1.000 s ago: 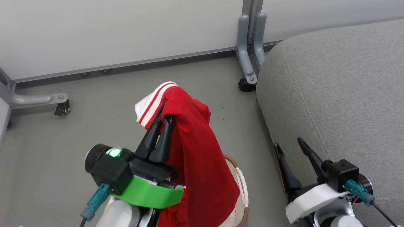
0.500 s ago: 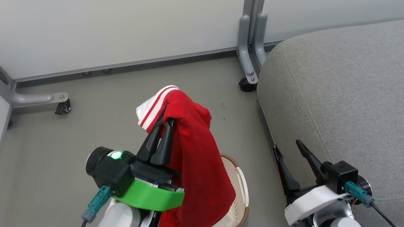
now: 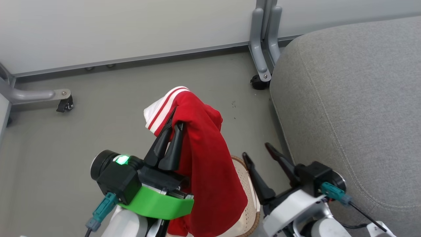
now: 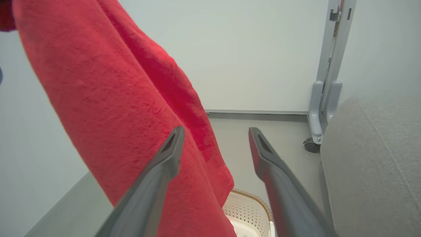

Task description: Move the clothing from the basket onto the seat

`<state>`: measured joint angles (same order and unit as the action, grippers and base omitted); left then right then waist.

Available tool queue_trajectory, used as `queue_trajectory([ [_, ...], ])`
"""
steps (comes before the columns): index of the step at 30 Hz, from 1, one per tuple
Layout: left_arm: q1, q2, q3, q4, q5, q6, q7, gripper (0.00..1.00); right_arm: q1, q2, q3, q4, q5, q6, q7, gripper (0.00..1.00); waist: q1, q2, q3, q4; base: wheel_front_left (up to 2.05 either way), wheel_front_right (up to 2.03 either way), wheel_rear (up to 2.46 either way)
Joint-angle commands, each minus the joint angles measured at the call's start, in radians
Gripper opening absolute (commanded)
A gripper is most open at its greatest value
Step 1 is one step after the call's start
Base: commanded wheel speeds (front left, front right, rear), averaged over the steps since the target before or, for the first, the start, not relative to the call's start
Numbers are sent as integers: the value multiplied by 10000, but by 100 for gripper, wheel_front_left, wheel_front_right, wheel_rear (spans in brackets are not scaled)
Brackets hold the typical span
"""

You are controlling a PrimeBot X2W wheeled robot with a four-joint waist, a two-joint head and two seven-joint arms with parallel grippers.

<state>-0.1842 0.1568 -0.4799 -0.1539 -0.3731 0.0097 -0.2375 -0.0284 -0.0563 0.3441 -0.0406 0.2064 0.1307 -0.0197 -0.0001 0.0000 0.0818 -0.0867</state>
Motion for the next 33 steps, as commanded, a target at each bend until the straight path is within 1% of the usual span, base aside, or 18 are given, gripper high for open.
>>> queue_trajectory([
  [1, -220, 56, 21, -17, 21, -5, 3, 0, -324, -26, 362, 146, 169, 1, -57, 100, 1, 0, 103, 57, 0, 0, 0],
  [4, -290, 41, -48, 23, 21, -49, 14, 0, -932, -21, 1348, 525, 508, 1, -88, 100, 1, 0, 193, 141, 0, 0, 0],
  [8, -356, 12, -161, 96, 6, -83, 20, 0, -1643, -5, 2394, 1053, 928, 1, -185, 100, 1, 0, 246, 265, 0, 0, 0],
  [12, -401, -3, -238, 154, -17, -107, 27, 0, -2326, 19, 3021, 1642, 1256, 1, -376, 100, 1, 0, 274, 365, 0, 0, 0],
  [22, -449, -119, -491, 268, -78, -169, 37, 0, -3826, 50, 3742, 2751, 1785, 1, -977, 100, 1, 0, 315, 517, 0, 0, 0],
  [28, -495, -128, -591, 272, -100, -179, 58, 0, -4411, 48, 3950, 3230, 1993, 1, -1209, 100, 1, 0, 347, 534, 0, 0, 0],
  [29, -504, -127, -602, 274, -108, -184, 57, 0, -4468, 48, 3980, 3303, 2027, 1, -1226, 82, 1, 0, 349, 536, 0, 0, 0],
  [30, -516, -132, -619, 277, -117, -188, 62, 0, -4527, 49, 4018, 3373, 2102, 1, -1228, 36, 1, 0, 352, 540, 0, 0, 0],
  [31, -527, -138, -634, 281, -125, -192, 62, 0, -4584, 50, 4058, 3420, 2175, 1, -1253, 0, 1, 0, 354, 545, 0, 0, 0],
  [33, -542, -144, -651, 289, -144, -182, 59, 0, -4677, 48, 4138, 3522, 2289, 1, -1282, 0, 1, 0, 350, 546, 0, 0, 0],
])
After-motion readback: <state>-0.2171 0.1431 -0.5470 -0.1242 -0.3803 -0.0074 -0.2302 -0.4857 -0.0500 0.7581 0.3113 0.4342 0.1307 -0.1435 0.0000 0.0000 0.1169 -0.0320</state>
